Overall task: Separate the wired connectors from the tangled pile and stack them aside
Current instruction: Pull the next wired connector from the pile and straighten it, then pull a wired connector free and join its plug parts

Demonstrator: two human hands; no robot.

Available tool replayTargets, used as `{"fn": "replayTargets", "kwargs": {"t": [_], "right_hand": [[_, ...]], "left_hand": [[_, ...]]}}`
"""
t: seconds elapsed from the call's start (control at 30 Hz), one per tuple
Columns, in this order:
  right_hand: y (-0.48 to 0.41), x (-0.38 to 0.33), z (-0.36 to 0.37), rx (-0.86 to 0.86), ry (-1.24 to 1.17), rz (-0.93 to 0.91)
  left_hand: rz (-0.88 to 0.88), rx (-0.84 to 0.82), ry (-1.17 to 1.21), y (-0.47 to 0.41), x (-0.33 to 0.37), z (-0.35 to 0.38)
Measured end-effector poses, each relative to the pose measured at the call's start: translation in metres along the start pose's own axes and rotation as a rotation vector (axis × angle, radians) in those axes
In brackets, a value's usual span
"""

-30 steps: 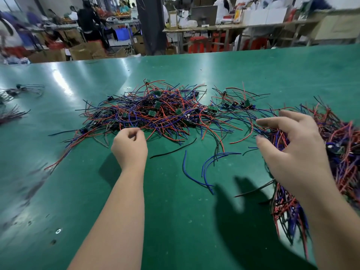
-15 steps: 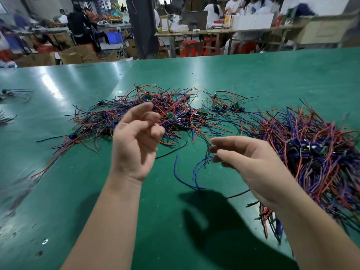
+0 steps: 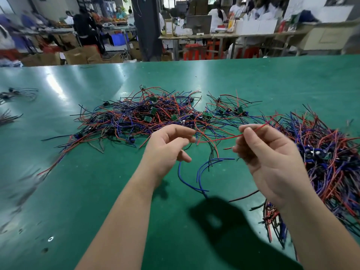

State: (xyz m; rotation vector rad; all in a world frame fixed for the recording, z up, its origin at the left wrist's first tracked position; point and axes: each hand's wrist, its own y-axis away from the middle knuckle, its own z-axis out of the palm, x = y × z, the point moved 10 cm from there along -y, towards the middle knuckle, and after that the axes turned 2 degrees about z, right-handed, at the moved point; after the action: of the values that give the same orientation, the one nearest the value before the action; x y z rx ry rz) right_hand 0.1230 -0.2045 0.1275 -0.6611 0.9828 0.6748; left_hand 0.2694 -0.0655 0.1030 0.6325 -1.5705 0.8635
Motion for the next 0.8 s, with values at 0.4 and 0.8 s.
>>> {"fn": "replayTargets", "kwargs": {"t": [0.4,0.8], "right_hand": [[0.003,0.017,0.009,-0.173,1.096,-0.094],[0.009,0.021,0.017,-0.197,1.055,-0.086]], "left_hand": [[-0.037,0.395,-0.882,-0.015,-0.035,-0.082],[0.143,0.399,-0.857,-0.023,-0.024,-0.063]]}}
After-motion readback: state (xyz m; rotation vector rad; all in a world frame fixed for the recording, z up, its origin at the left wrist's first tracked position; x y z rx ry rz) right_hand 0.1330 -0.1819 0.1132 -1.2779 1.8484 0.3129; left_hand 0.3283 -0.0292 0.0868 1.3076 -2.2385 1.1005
